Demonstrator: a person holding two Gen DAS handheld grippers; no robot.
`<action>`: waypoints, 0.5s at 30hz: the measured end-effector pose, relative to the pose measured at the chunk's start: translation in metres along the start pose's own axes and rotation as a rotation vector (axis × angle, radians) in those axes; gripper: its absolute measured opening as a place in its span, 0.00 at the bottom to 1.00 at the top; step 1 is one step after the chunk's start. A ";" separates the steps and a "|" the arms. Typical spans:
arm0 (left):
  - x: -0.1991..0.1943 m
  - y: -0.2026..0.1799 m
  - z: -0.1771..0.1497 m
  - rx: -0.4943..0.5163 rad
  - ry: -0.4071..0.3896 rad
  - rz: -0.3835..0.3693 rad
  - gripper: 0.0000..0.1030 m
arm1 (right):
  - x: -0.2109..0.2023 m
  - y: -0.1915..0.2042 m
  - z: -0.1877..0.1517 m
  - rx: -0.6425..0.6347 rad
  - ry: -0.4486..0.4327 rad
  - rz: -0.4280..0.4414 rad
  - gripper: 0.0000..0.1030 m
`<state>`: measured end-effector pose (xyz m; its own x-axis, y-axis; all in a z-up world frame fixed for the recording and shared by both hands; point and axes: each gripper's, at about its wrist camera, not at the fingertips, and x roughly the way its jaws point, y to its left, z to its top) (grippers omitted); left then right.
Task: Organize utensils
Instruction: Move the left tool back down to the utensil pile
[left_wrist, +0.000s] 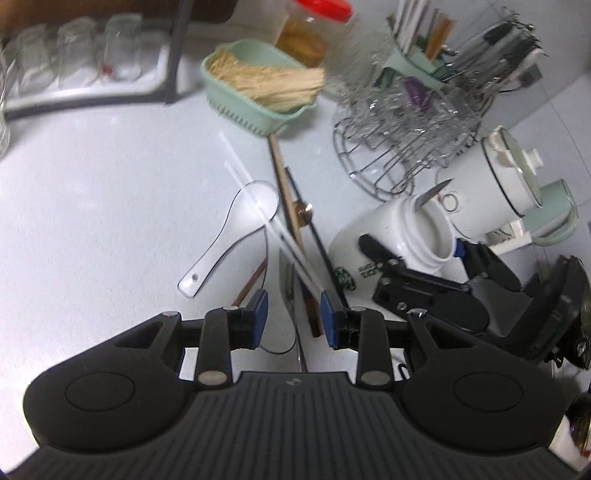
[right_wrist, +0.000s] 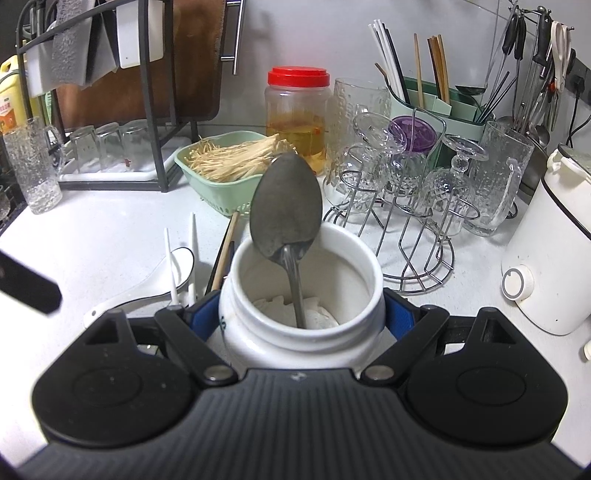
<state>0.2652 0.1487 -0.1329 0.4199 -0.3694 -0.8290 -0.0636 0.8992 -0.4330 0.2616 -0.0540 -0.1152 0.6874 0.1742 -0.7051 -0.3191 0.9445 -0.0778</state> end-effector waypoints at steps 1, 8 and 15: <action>0.003 0.002 -0.002 -0.012 0.003 0.004 0.35 | 0.000 0.000 0.000 -0.001 0.000 0.000 0.88; 0.025 0.013 -0.007 -0.059 0.054 -0.015 0.35 | -0.002 0.003 -0.004 0.012 -0.017 -0.021 0.88; 0.042 0.023 -0.007 -0.108 0.104 -0.044 0.35 | -0.003 0.004 -0.005 0.020 -0.025 -0.027 0.88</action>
<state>0.2751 0.1519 -0.1798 0.3285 -0.4354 -0.8382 -0.1466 0.8532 -0.5006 0.2545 -0.0522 -0.1169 0.7118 0.1554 -0.6849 -0.2871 0.9544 -0.0818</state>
